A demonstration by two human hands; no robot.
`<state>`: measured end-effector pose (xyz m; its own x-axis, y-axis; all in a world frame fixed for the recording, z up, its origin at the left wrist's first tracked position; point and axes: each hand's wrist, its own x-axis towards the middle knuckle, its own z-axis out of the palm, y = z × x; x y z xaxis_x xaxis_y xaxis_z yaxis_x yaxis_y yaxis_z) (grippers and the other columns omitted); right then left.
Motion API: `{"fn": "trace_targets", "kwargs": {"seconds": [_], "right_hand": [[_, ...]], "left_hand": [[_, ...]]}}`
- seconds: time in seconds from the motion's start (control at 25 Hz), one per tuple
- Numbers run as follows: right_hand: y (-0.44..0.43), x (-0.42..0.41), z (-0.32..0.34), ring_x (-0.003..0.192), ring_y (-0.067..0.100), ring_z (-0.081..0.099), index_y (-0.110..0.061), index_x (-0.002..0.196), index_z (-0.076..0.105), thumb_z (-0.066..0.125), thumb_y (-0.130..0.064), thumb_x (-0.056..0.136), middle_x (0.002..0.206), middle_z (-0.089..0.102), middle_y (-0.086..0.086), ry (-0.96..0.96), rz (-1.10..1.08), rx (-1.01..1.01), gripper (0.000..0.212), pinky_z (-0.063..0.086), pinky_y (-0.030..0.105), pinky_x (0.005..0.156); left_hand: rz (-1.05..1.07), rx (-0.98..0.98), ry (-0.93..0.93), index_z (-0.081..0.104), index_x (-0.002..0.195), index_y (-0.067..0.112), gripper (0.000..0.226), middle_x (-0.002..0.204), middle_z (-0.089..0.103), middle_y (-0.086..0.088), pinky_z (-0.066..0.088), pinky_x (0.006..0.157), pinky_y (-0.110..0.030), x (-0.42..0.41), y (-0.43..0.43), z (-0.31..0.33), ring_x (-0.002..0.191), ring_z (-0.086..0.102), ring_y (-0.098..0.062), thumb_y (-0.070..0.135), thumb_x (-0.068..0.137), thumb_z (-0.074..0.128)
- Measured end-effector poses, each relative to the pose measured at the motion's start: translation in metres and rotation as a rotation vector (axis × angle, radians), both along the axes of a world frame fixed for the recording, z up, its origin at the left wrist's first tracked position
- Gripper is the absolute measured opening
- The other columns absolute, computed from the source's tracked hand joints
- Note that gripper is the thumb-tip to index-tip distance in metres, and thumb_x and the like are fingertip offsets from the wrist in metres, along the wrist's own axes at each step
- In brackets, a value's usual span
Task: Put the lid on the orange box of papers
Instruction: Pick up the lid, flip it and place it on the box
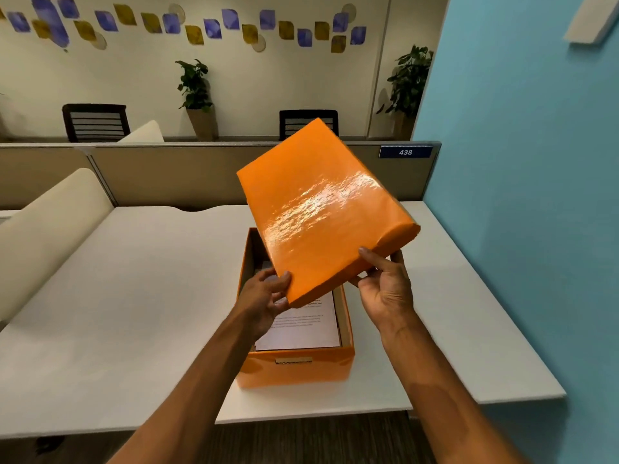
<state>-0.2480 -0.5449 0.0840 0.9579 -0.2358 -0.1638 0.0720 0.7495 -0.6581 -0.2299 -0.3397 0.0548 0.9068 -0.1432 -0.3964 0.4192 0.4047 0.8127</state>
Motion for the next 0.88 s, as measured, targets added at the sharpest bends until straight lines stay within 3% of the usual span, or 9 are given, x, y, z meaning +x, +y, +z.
{"fn": "trace_targets", "kwargs": {"seconds": [0.12, 0.24, 0.36, 0.48, 0.68, 0.88], "right_hand": [[-0.011, -0.005, -0.013, 0.118, 0.035, 0.057, -0.030, 0.143, 0.041, 0.074, -0.009, 0.072, 0.131, 0.059, 0.009, 0.025, -0.008, -0.063, 0.081, 0.053, 0.055, 0.082], [-0.026, -0.008, -0.028, 0.113, 0.034, 0.059, -0.024, 0.133, 0.051, 0.073, -0.013, 0.079, 0.125, 0.061, 0.011, 0.123, -0.058, -0.119, 0.059, 0.054, 0.048, 0.079], [-0.037, -0.015, -0.045, 0.106, 0.031, 0.062, -0.024, 0.116, 0.061, 0.073, -0.024, 0.084, 0.116, 0.065, 0.009, 0.243, -0.007, -0.359, 0.034, 0.057, 0.041, 0.074], [-0.039, -0.026, -0.064, 0.098, 0.027, 0.065, -0.027, 0.101, 0.065, 0.076, -0.031, 0.081, 0.111, 0.067, 0.008, 0.354, 0.092, -0.587, 0.023, 0.057, 0.035, 0.068], [-0.031, -0.036, -0.095, 0.103, 0.027, 0.060, -0.018, 0.106, 0.064, 0.075, -0.030, 0.084, 0.111, 0.065, 0.007, 0.450, 0.135, -0.718, 0.028, 0.056, 0.049, 0.083], [-0.023, -0.039, -0.106, 0.109, 0.034, 0.059, -0.013, 0.113, 0.061, 0.072, -0.028, 0.087, 0.117, 0.062, 0.012, 0.480, 0.196, -0.758, 0.032, 0.055, 0.058, 0.087]], "left_hand": [[-0.010, 0.182, -0.033, 0.043, 0.137, 0.017, 0.050, 0.139, 0.055, -0.014, 0.057, 0.087, -0.053, 0.005, 0.021, 0.006, 0.116, 0.061, -0.036, 0.016, 0.092, 0.065], [-0.016, 0.334, -0.074, 0.047, 0.132, 0.020, 0.047, 0.138, 0.057, -0.014, 0.053, 0.093, -0.055, 0.009, 0.038, 0.010, 0.117, 0.060, -0.037, 0.018, 0.090, 0.068], [-0.049, 0.428, -0.084, 0.044, 0.141, 0.016, 0.059, 0.140, 0.055, -0.015, 0.052, 0.089, -0.050, 0.013, 0.053, 0.009, 0.121, 0.057, -0.038, 0.019, 0.088, 0.070], [-0.098, 0.514, -0.083, 0.044, 0.143, 0.011, 0.063, 0.141, 0.053, -0.015, 0.049, 0.100, -0.054, 0.012, 0.067, -0.003, 0.126, 0.055, -0.040, 0.018, 0.086, 0.072], [-0.176, 0.586, -0.069, 0.051, 0.139, 0.007, 0.055, 0.138, 0.058, -0.013, 0.039, 0.111, -0.053, 0.001, 0.086, -0.031, 0.130, 0.051, -0.036, 0.017, 0.088, 0.070], [-0.201, 0.562, -0.048, 0.050, 0.142, 0.011, 0.055, 0.141, 0.055, -0.010, 0.038, 0.111, -0.054, -0.009, 0.096, -0.046, 0.131, 0.050, -0.034, 0.021, 0.091, 0.067]]}}
